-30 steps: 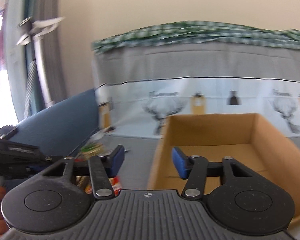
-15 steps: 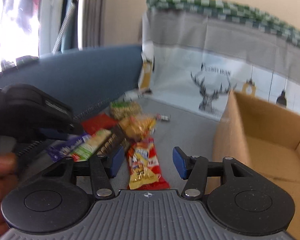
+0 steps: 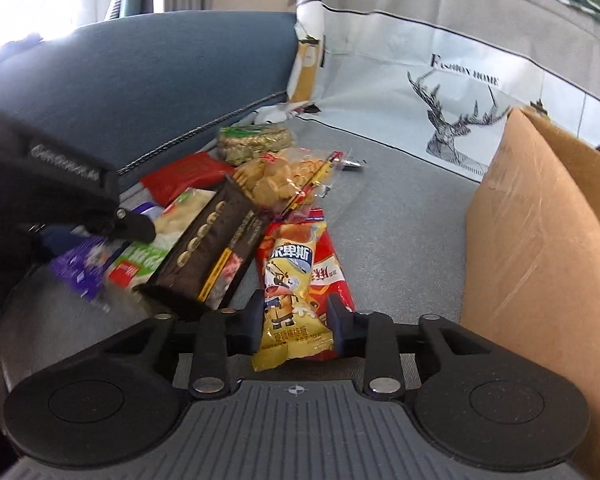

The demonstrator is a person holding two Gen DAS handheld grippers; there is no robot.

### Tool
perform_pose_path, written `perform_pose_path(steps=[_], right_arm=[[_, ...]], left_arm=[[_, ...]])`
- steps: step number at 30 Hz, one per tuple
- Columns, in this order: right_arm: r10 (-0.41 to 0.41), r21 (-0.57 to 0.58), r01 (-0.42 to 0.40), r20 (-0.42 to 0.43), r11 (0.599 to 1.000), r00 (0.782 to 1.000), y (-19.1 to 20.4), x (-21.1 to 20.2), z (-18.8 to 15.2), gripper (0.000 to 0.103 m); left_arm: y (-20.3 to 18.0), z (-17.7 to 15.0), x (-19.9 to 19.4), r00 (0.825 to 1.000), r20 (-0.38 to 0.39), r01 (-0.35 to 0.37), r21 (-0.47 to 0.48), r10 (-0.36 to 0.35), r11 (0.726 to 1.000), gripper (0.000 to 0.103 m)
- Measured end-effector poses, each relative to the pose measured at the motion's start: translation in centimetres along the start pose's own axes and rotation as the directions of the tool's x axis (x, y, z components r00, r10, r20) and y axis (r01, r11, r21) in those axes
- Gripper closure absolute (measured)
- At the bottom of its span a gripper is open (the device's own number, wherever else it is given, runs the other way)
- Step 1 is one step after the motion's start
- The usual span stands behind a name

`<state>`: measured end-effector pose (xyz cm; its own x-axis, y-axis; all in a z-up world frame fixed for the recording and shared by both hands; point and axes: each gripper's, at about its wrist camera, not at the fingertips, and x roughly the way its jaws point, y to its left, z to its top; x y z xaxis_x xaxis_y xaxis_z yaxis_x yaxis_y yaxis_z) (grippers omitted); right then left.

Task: Organize snacks
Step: 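Grasp the purple snack bar with the left tool while the right tool approaches the yellow wafer pack, then lift the purple bar with the left tool while the right tool grasps the yellow wafer pack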

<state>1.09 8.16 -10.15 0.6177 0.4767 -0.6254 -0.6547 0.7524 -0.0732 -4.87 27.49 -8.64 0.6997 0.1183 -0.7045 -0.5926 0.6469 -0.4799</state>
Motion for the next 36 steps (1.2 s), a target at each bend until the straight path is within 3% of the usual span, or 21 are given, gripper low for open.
perform_pose_path(steps=[8,13,15,19,26,36], right_arm=[[0.003,-0.067,-0.005,-0.027,0.998,1.0,1.3,-5.3,-1.9,0.078],[-0.01,-0.02,0.008,-0.086,1.0,0.996,1.4,-6.7,-3.4,0.077],[-0.003,0.01,0.004,-0.092,1.0,0.996,1.1,-7.1,-3.7,0.077],[0.016,0.054,-0.011,-0.094,0.999,0.995,0.8,-7.4,-4.0,0.074],[0.005,0.024,-0.003,-0.096,1.0,0.995,1.4,-6.5,-4.4,0.059],[-0.006,0.006,0.007,-0.128,1.0,0.992,1.8,-4.9,-4.5,0.056]], left_arm=[[0.9,-0.2,-2.0,0.989,-0.042,0.141,-0.075,-0.145,0.987,0.083],[1.2,-2.0,-3.1,0.946,-0.175,0.254,-0.129,-0.274,0.959,0.083],[0.4,-3.1,-3.4,0.937,-0.234,0.249,-0.078,-0.26,0.965,0.083],[-0.9,-4.4,-3.3,0.938,-0.287,0.21,0.017,-0.196,0.978,0.082],[-1.2,-5.0,-2.3,0.944,-0.309,0.15,0.078,-0.119,0.986,0.08],[-1.5,-5.1,-1.5,0.946,-0.305,0.146,0.09,-0.112,0.985,0.077]])
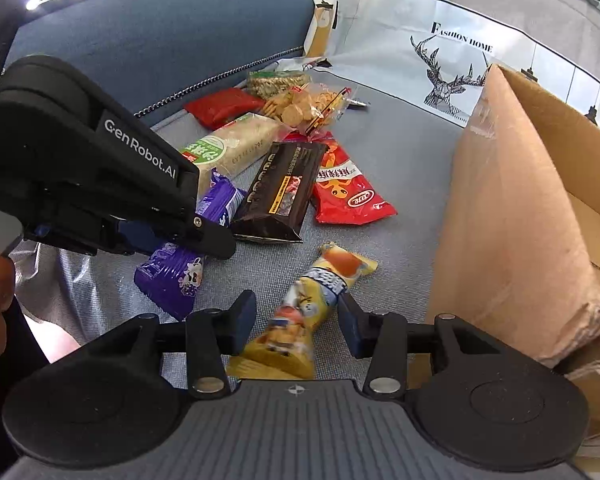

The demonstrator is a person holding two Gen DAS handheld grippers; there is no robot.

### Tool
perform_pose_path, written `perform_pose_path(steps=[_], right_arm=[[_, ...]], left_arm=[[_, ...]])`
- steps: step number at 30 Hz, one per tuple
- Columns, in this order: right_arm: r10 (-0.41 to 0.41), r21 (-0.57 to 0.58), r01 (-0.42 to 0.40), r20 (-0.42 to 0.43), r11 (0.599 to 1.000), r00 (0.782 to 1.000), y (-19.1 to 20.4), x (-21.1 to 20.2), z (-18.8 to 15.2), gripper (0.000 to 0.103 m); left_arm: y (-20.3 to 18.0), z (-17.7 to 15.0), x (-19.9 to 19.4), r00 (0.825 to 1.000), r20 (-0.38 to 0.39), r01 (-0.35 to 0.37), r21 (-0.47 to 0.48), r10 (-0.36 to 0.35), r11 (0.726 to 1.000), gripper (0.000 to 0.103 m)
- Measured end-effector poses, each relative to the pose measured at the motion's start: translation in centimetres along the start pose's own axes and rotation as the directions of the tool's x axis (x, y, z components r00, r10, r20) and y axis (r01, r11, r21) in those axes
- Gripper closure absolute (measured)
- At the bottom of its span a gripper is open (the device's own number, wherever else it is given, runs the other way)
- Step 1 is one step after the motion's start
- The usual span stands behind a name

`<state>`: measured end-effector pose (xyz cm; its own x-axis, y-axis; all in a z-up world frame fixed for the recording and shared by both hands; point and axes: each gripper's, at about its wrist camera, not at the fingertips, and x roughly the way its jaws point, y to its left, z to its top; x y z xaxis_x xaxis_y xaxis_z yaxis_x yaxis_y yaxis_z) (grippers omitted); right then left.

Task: Organize snacks
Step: 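Lift the purple bar with the left tool while the right tool grasps the yellow wafer pack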

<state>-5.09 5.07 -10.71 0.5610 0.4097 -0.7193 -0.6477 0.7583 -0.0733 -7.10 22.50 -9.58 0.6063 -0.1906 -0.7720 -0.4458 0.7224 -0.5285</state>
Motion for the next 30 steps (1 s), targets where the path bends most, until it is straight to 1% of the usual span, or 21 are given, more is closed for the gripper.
perform_pose_path(steps=[5,7,8,9,12,19,22,26,28,29,30], right_arm=[[0.005,0.006,-0.005,-0.007,1.0,1.0,0.0,0.4,-0.1,0.058],[0.012,0.01,-0.012,-0.007,1.0,1.0,-0.1,0.4,-0.1,0.067],[0.015,0.009,-0.015,-0.007,1.0,1.0,-0.1,0.3,-0.2,0.077],[0.013,0.005,-0.013,-0.006,1.0,1.0,-0.1,0.3,-0.2,0.08],[0.008,-0.004,-0.008,-0.001,1.0,1.0,0.1,0.0,-0.3,0.085],[0.005,-0.034,-0.004,0.034,0.999,0.999,0.4,-1.5,-0.3,0.087],[-0.009,-0.04,0.011,0.054,0.999,0.999,0.6,-2.4,-0.5,0.088],[-0.026,-0.04,0.03,0.092,0.999,0.995,0.7,-3.9,-0.6,0.091],[-0.031,-0.041,0.036,0.112,0.998,0.993,0.7,-4.9,-0.8,0.097],[-0.033,-0.041,0.038,0.119,0.998,0.992,0.8,-5.3,-0.8,0.102],[-0.034,-0.041,0.04,0.125,0.998,0.992,0.7,-5.6,-0.9,0.102]], left_arm=[[-0.1,0.0,0.0,1.0,-0.001,0.001,0.002,-0.001,1.0,0.077],[-0.1,0.0,0.0,1.0,-0.001,0.001,0.003,-0.001,1.0,0.077],[-0.1,0.0,0.0,1.0,-0.001,0.001,0.003,-0.001,1.0,0.077],[0.0,0.0,0.0,1.0,-0.001,0.001,0.004,-0.001,1.0,0.077],[-0.1,0.0,-0.1,1.0,-0.002,0.001,0.006,-0.001,1.0,0.077],[-0.2,0.0,0.0,1.0,-0.003,0.002,0.009,-0.002,1.0,0.078],[-0.2,-0.1,0.0,1.0,-0.003,0.001,0.017,0.0,1.0,0.081],[-0.2,-0.1,-0.2,1.0,-0.004,0.017,0.026,-0.017,1.0,0.083],[-0.2,-0.2,-0.5,1.0,0.002,0.027,0.034,-0.027,0.999,0.084],[-0.2,-0.2,-0.6,0.999,0.005,0.032,0.036,-0.032,0.999,0.084],[-0.2,-0.2,-0.7,0.999,0.008,0.039,0.037,-0.04,0.999,0.084]])
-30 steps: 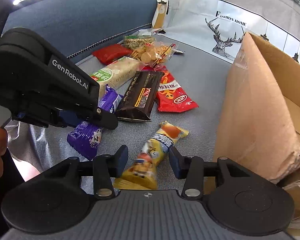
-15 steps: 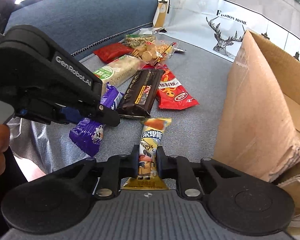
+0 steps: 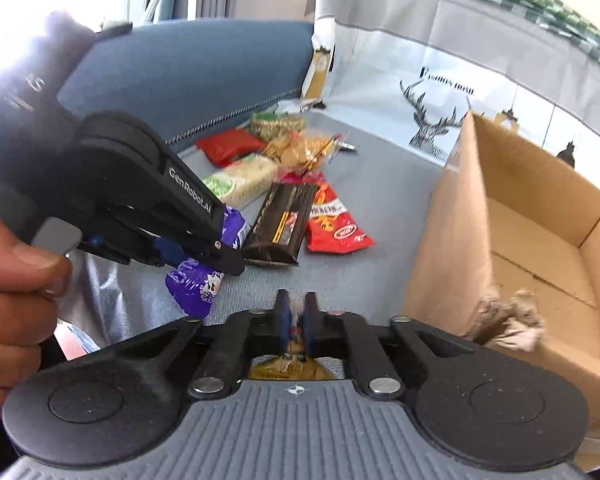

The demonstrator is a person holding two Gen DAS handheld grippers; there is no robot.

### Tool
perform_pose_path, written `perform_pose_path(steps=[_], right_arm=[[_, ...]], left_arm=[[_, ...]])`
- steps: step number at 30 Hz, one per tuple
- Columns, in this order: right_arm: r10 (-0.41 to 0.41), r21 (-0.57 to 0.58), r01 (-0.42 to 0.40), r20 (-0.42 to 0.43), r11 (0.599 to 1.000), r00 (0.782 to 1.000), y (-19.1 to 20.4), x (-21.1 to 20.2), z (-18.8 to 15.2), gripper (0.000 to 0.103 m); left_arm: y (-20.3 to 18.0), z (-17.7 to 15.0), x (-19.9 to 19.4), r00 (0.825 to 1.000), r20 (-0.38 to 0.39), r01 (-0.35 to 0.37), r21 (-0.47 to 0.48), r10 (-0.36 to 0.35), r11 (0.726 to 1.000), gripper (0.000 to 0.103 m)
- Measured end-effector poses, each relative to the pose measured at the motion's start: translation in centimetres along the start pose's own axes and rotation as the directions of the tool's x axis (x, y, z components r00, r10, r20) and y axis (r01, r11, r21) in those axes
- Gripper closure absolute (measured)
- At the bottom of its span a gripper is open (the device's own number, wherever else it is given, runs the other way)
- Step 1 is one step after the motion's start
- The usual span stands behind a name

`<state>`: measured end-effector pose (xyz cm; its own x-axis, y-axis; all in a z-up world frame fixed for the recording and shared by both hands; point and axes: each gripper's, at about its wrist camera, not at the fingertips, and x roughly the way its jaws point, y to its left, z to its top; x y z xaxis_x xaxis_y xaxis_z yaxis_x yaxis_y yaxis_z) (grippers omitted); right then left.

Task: Organize snacks
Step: 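Lift the purple bar with the left tool while the right tool grasps the yellow wafer pack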

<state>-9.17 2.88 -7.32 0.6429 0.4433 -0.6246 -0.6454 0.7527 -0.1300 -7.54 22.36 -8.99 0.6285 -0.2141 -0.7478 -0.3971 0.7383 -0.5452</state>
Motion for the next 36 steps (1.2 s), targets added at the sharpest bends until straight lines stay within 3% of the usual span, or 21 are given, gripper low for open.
perform_pose_path(steps=[8,10,12,17,23,24,25,31,36], right_arm=[[0.006,-0.046,-0.009,-0.06,0.999,0.998,0.5,2.1,-1.2,0.101],[0.016,-0.048,-0.019,-0.064,0.999,0.998,0.7,2.4,-1.1,0.097],[0.007,-0.048,-0.011,-0.094,0.999,0.996,0.5,3.0,-1.4,0.082],[0.003,-0.049,-0.009,-0.115,0.999,0.993,0.5,3.8,-2.0,0.079],[0.0,-0.106,-0.005,-0.047,0.994,0.999,1.2,3.6,-3.2,0.085],[0.003,-0.116,-0.007,-0.037,0.993,0.999,1.2,3.5,-3.2,0.09],[0.005,-0.129,-0.008,-0.025,0.992,1.0,1.2,3.4,-3.1,0.103],[0.007,-0.148,0.002,0.058,0.989,0.998,1.4,2.6,-2.0,0.103],[-0.023,-0.148,0.046,0.155,0.988,0.988,1.5,1.8,0.2,0.103]], left_arm=[[0.0,0.0,0.2,1.0,-0.004,-0.001,0.003,0.001,1.0,0.084],[0.0,0.0,0.3,1.0,-0.007,-0.004,0.005,0.004,1.0,0.084],[-0.1,0.0,0.4,1.0,-0.009,-0.006,0.004,0.006,1.0,0.084],[-0.1,0.0,0.5,1.0,-0.01,-0.009,0.002,0.009,1.0,0.084],[0.0,0.2,0.4,1.0,-0.005,0.001,-0.003,-0.001,1.0,0.084],[0.1,0.2,0.4,1.0,-0.002,0.004,-0.007,-0.004,1.0,0.084],[0.2,0.2,0.3,1.0,0.001,0.005,-0.011,-0.005,1.0,0.084],[0.1,0.3,0.0,1.0,0.02,0.012,-0.01,-0.012,1.0,0.084],[0.1,0.7,-1.3,0.994,0.108,0.033,-0.012,-0.031,0.999,0.084]])
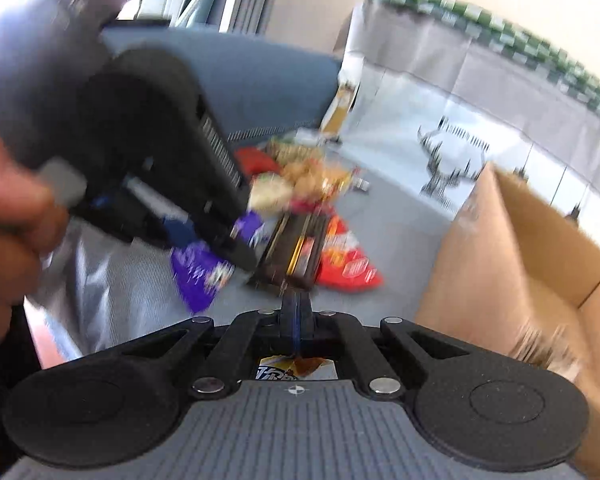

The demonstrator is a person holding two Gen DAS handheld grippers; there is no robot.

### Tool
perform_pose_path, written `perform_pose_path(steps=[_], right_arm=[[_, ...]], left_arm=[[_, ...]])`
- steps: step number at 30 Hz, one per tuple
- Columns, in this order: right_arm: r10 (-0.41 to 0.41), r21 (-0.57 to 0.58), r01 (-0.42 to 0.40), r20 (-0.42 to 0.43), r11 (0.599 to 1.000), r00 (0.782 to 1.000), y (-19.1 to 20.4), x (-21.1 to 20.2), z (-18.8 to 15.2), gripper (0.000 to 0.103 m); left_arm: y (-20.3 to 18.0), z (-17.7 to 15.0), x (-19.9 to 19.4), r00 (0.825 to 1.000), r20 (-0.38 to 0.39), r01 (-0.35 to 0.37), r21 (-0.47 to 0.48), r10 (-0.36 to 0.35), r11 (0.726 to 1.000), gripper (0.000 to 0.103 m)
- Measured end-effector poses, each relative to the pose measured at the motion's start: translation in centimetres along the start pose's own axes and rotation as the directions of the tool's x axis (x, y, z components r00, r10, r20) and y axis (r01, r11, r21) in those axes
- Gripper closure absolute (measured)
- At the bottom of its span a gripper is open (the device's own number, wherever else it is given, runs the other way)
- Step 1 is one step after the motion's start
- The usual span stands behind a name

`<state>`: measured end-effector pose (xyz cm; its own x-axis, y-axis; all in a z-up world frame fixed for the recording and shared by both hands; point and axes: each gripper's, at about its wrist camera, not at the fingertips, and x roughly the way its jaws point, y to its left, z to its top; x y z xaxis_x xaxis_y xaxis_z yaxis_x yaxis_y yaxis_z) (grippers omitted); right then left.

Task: Organize snacks
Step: 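Lift the purple bar with the left tool while the right tool grasps the yellow wafer pack, then carry both snacks over the cardboard box and open both tools to drop them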

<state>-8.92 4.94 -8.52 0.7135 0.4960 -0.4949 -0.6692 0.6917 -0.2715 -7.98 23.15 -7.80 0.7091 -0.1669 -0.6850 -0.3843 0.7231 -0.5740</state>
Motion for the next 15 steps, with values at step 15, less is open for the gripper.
perform_pose_path(steps=[15], right_arm=[[-0.098,0.116,0.074,0.216,0.99,0.971,-10.6,-5.2,7.5,0.103]], left_arm=[[-4.3,1.2,-2.8,0.984,0.154,0.083,0.058,-0.091,0.995,0.084]])
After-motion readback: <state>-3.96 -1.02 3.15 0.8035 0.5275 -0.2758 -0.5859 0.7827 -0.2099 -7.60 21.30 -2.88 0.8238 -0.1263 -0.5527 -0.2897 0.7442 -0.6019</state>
